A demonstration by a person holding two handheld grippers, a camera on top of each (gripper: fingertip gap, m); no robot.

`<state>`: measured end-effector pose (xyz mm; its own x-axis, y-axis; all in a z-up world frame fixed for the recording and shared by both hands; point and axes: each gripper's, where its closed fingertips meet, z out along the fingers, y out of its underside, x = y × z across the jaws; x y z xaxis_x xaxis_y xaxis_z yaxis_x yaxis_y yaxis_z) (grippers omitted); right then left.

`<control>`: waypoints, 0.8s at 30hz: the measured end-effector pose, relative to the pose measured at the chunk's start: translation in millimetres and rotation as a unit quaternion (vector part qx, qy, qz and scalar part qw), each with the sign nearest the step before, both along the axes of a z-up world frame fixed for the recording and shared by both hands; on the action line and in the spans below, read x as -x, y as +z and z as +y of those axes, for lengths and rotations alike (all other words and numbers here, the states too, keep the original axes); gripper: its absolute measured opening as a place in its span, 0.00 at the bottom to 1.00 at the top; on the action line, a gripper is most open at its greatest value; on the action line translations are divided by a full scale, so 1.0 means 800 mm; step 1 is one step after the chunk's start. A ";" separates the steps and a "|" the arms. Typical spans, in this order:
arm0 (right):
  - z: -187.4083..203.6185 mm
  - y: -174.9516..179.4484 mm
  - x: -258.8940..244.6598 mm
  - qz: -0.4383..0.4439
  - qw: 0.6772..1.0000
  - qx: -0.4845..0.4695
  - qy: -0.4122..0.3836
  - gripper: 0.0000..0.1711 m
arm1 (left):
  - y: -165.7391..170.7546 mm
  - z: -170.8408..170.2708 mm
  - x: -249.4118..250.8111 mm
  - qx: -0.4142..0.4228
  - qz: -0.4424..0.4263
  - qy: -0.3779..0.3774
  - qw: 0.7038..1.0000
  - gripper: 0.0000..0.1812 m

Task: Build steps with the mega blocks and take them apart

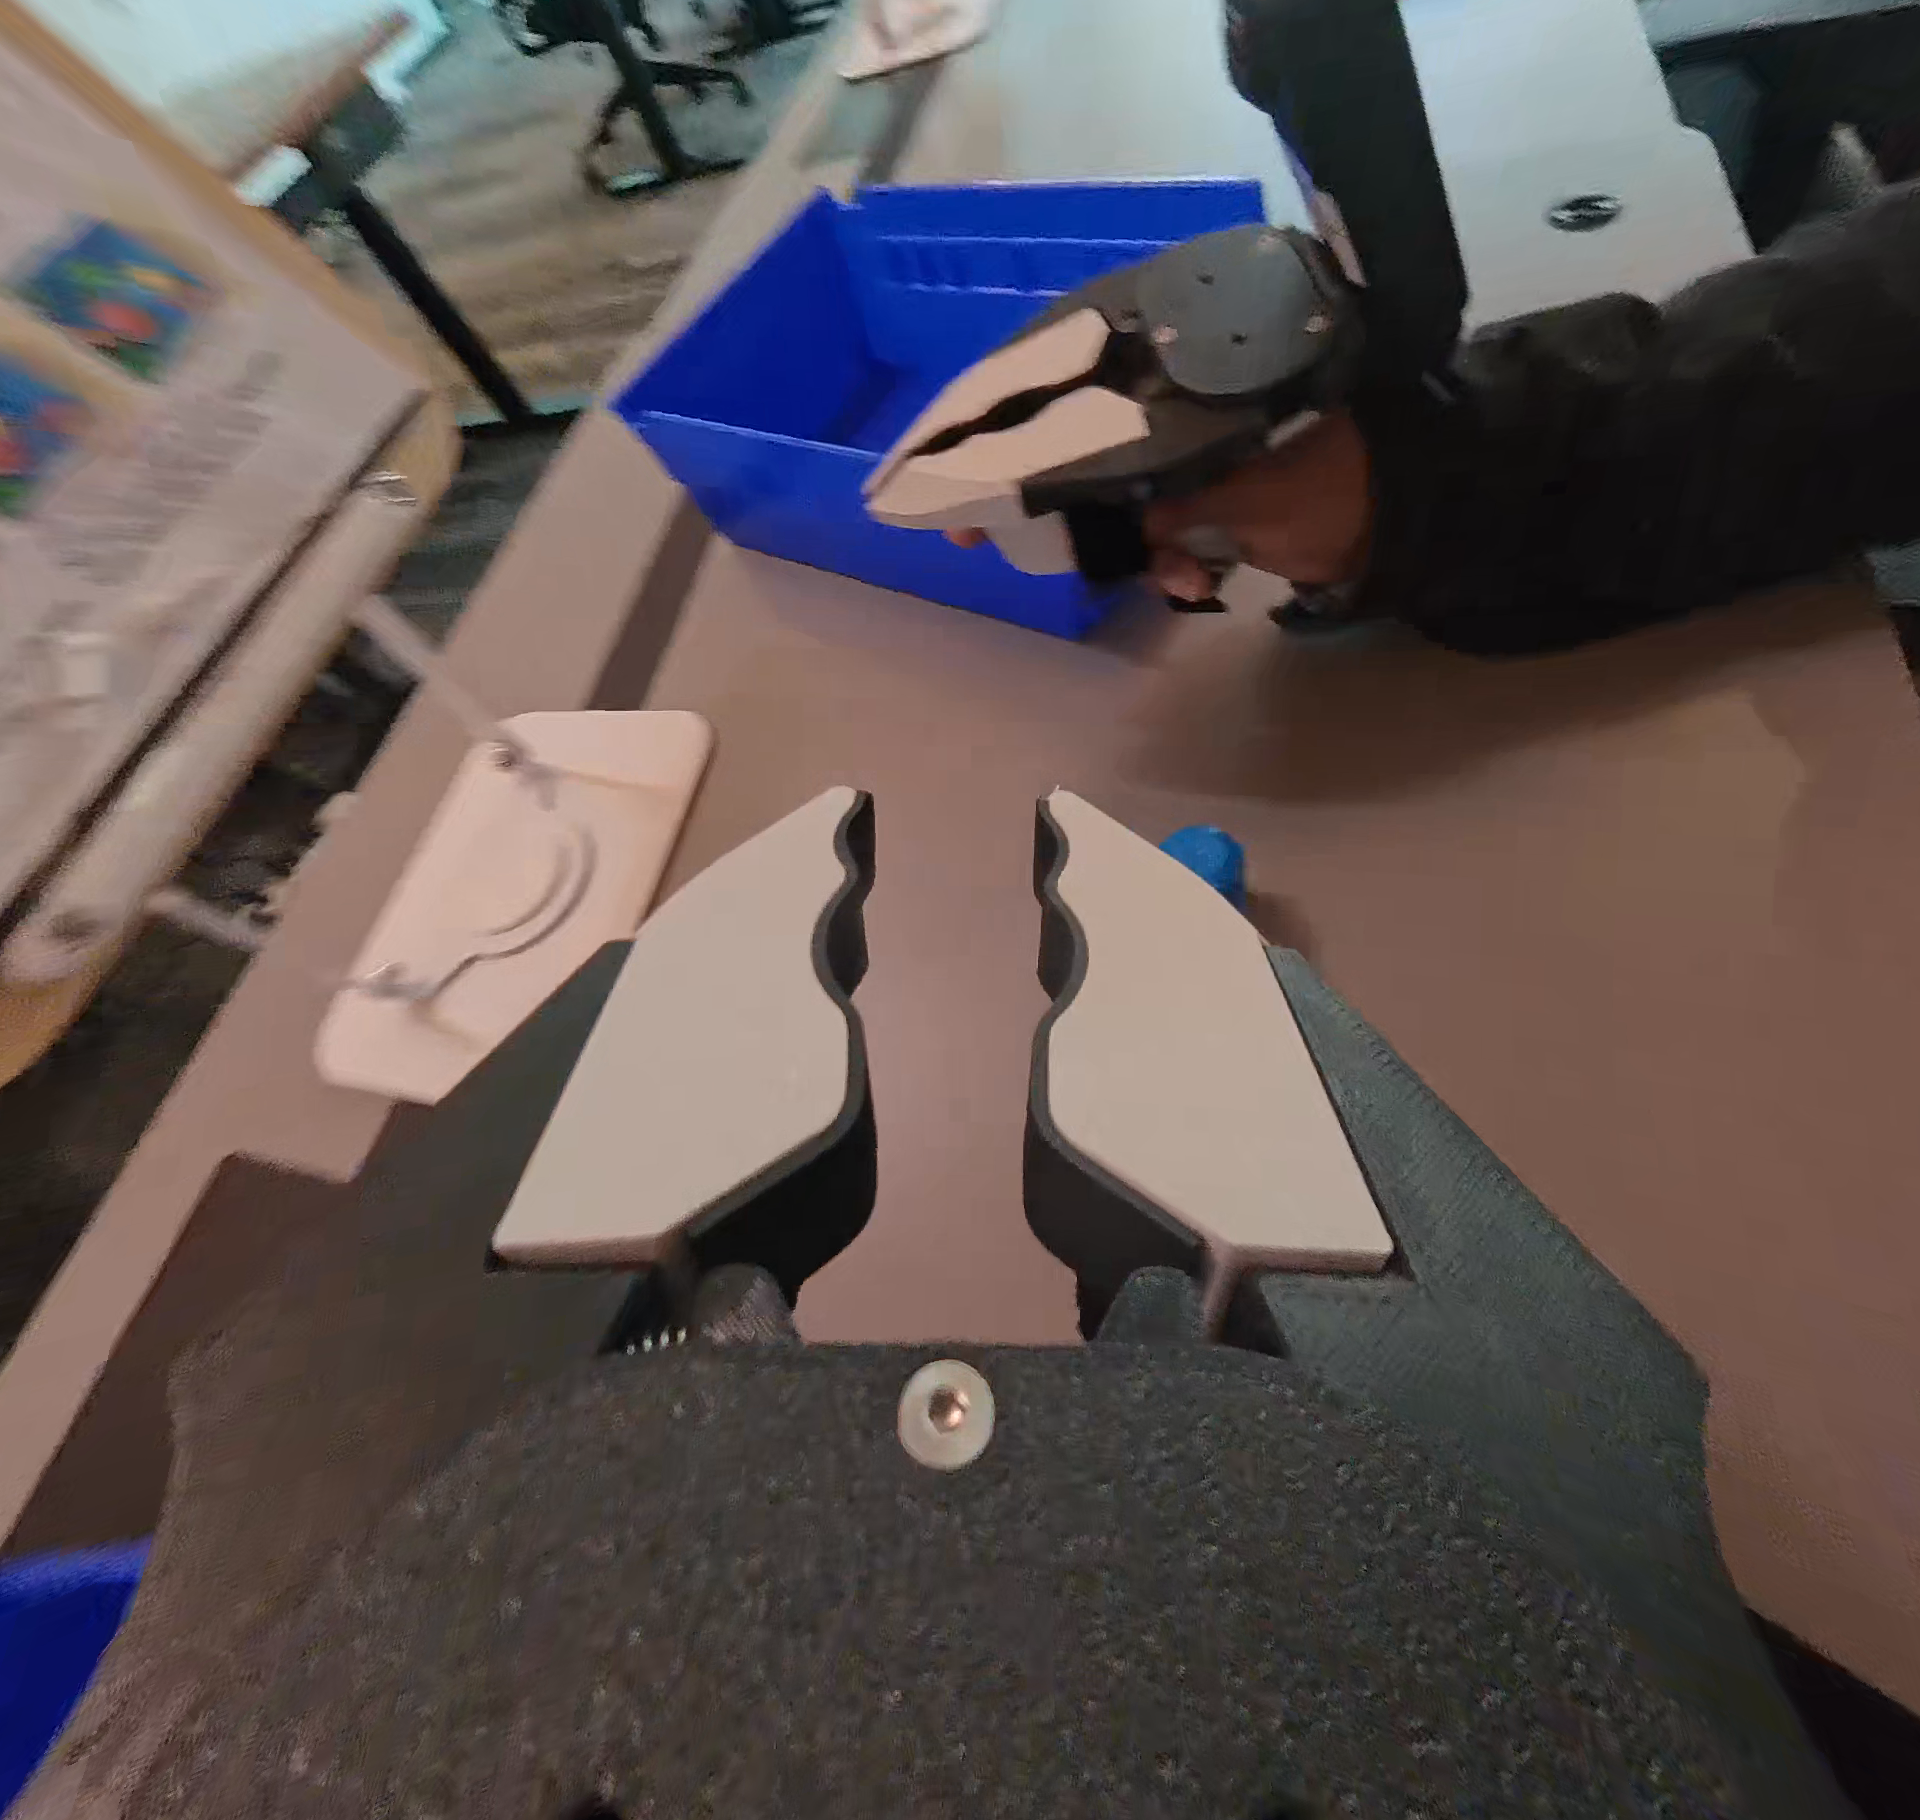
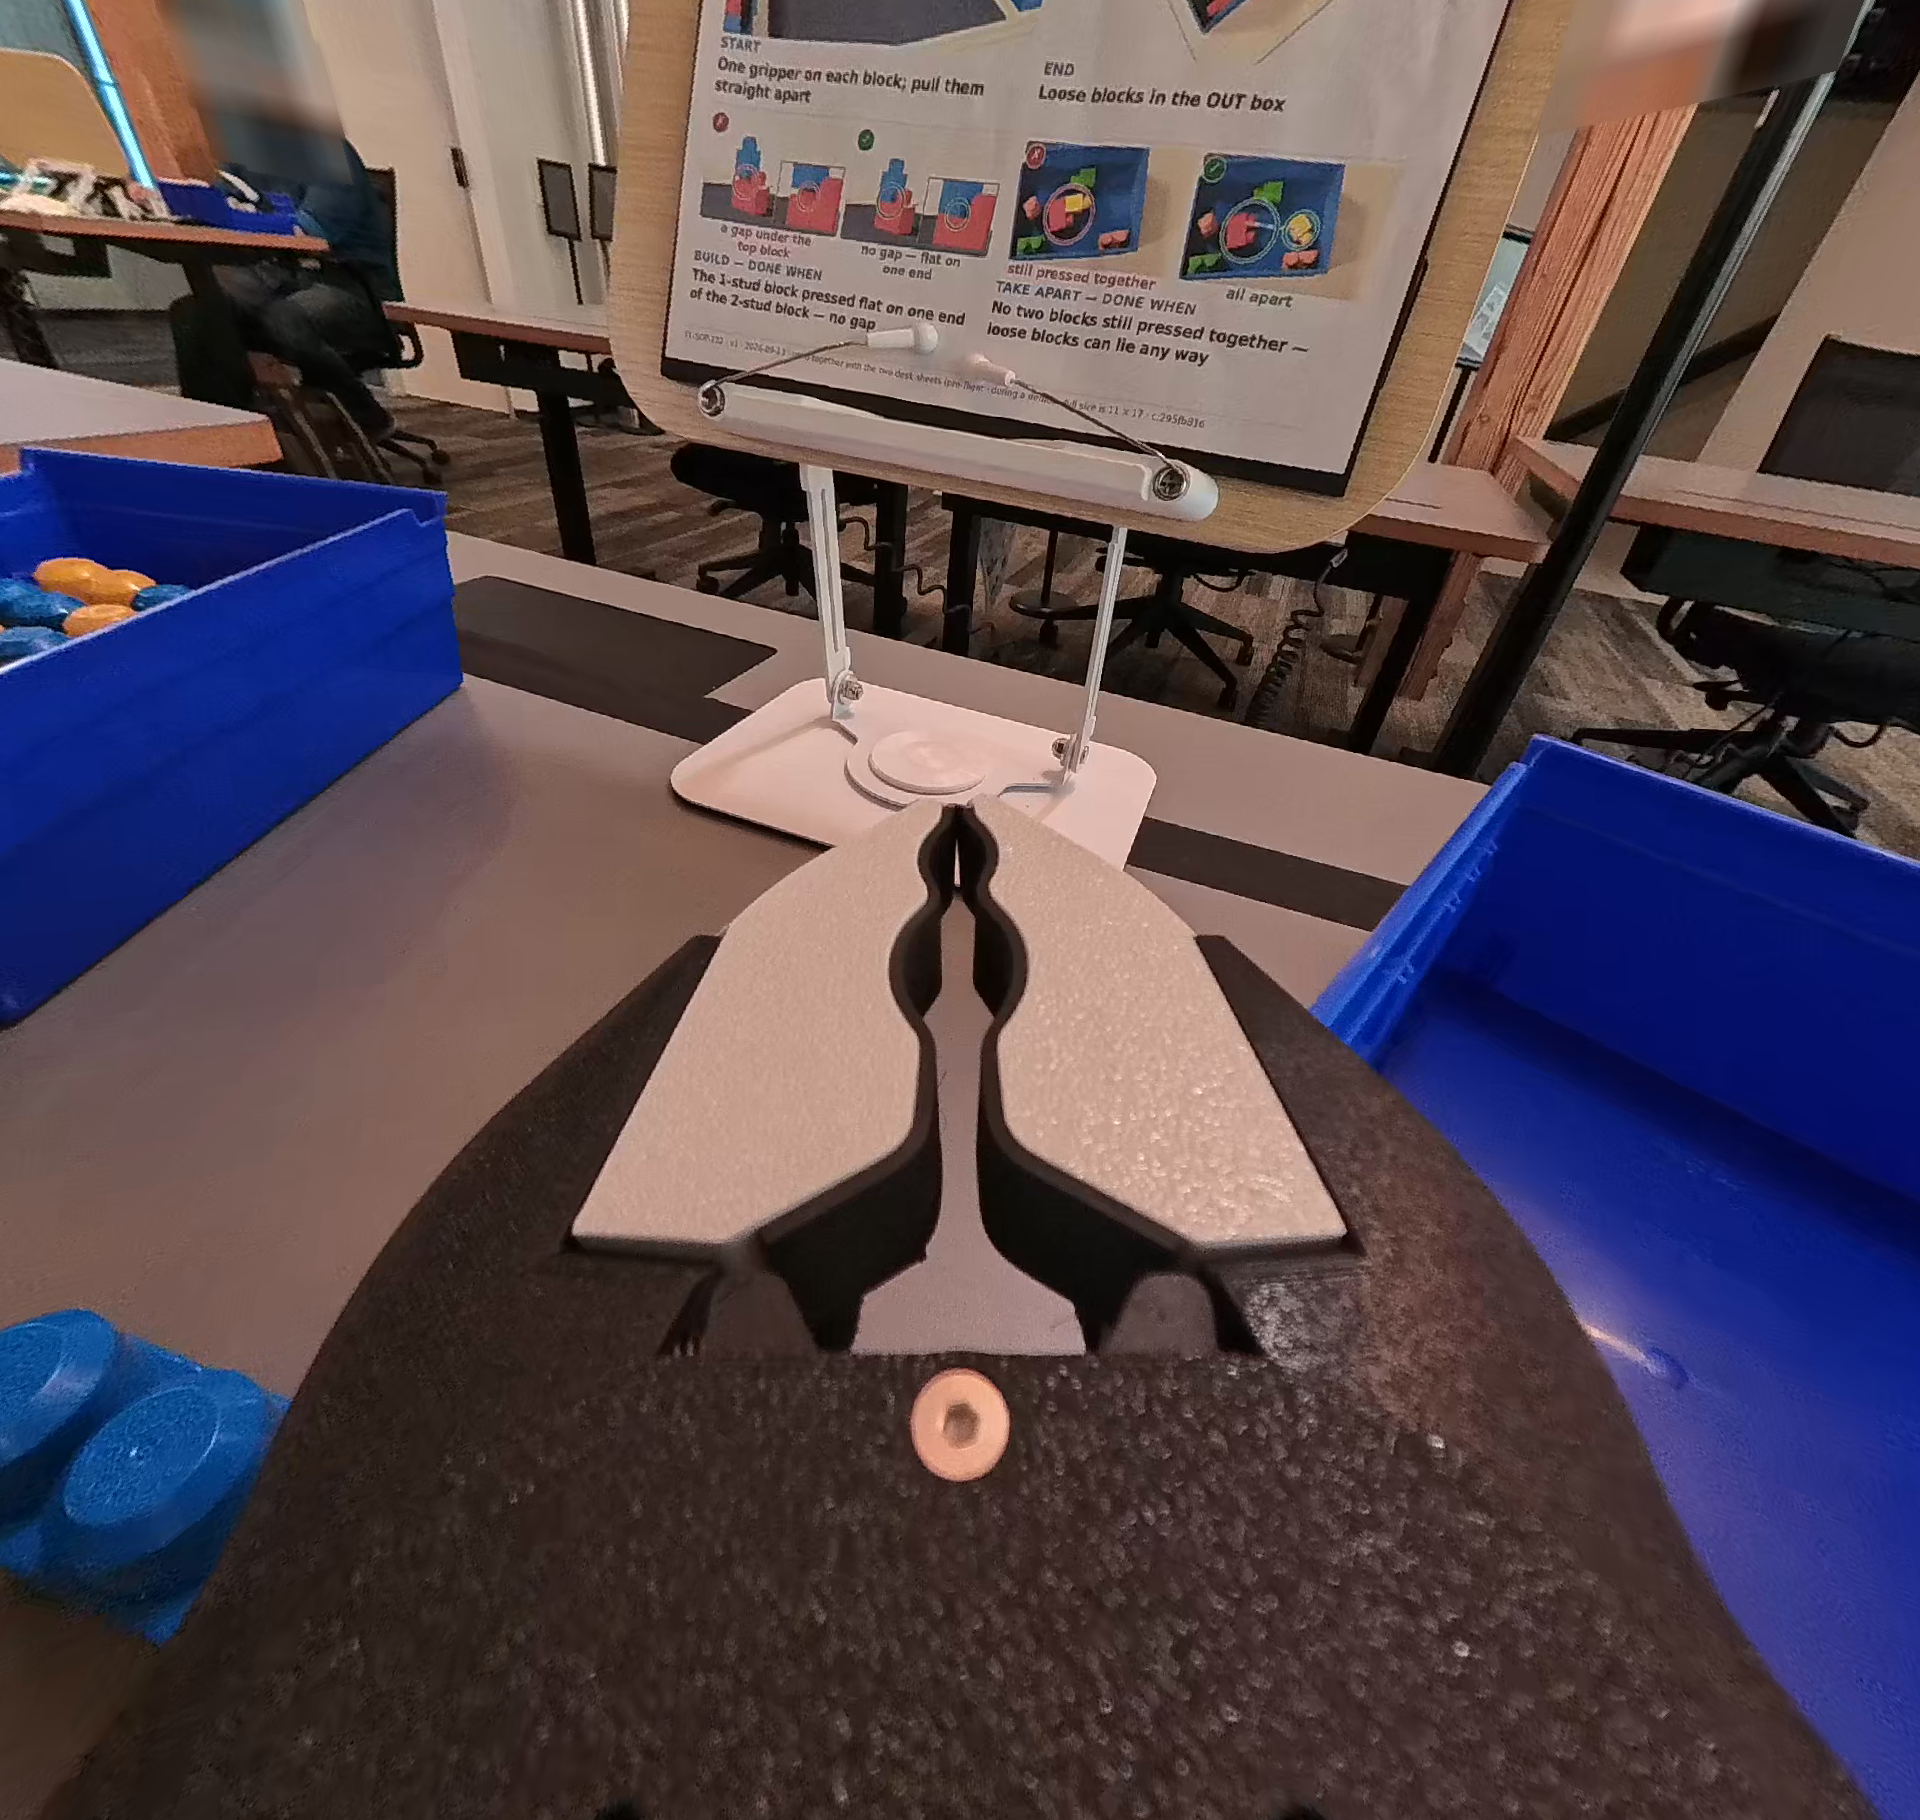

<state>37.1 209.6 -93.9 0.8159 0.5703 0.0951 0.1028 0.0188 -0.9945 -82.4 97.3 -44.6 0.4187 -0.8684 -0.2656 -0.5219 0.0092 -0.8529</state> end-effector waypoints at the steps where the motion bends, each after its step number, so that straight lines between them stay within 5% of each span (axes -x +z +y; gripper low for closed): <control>1: 0.000 0.000 0.000 0.000 1.000 0.000 0.001 0.00 | 0.010 -0.002 0.019 -0.006 -0.001 0.015 1.000 0.16; 6: -0.001 -0.002 0.003 -0.004 1.000 -0.003 0.004 0.00 | 0.022 -0.009 0.119 -0.006 0.030 0.117 0.993 0.13; 12: -0.001 -0.003 0.004 -0.009 1.000 -0.006 0.006 0.00 | -0.044 -0.010 0.208 0.104 0.125 0.227 0.960 0.12; 24: -0.002 -0.005 0.006 -0.015 1.000 -0.002 0.015 0.00 | -0.148 0.017 0.243 0.229 0.211 0.274 0.910 0.16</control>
